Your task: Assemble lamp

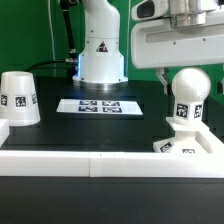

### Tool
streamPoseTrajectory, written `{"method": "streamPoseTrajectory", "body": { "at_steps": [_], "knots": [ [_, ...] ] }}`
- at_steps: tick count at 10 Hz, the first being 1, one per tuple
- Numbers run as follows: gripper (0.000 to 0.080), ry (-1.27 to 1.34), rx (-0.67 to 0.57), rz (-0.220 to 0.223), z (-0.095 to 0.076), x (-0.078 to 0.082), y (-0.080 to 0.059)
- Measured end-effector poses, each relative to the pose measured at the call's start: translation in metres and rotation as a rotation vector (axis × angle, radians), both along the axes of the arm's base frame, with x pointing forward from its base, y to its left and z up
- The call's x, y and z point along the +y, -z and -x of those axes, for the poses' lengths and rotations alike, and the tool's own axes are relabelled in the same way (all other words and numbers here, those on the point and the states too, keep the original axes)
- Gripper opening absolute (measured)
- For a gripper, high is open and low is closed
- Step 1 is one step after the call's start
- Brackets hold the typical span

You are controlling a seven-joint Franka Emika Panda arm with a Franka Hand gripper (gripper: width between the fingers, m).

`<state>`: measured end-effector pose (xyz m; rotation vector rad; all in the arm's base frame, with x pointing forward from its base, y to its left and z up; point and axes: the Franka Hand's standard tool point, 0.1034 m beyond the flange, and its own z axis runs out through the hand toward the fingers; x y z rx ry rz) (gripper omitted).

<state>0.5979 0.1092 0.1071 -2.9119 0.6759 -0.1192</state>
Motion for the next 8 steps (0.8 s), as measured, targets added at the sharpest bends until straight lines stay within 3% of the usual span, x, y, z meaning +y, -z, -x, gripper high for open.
{"method": "streamPoseTrajectory", "body": {
  "at_steps": [5,6,8],
  "knots": [
    [0.0698,-0.343,-0.042,0.047,0.0013,-0.0051,0.0021],
    [0.0698,-0.541,-0.080,0.100,-0.0013,-0.0068,0.0000],
    [0.0698,-0.808,-0.101,0.163,-0.0020,-0.0088,-0.0016]
  ]
}}
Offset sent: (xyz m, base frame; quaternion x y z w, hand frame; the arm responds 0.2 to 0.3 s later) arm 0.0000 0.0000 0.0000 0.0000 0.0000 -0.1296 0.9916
